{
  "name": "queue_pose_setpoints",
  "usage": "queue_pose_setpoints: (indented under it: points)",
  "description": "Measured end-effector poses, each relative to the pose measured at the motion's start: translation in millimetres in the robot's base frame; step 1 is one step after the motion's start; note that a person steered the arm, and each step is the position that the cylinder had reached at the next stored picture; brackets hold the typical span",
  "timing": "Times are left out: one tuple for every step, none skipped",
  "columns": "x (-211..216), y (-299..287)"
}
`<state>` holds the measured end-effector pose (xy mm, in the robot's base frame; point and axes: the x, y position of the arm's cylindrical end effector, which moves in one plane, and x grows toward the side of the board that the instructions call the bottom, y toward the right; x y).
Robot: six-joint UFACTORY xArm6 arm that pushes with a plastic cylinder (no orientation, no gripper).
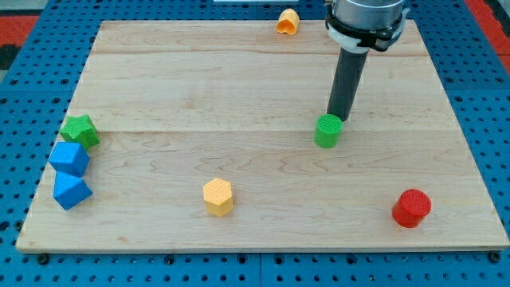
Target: Push the green circle diagonal to the green star
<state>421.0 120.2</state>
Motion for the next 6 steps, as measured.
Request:
queue_pose_setpoints:
  points:
    - [-9, 45]
    - [23, 82]
    - [38, 44]
    - [24, -15]
    - [-4, -75]
    - [3, -192]
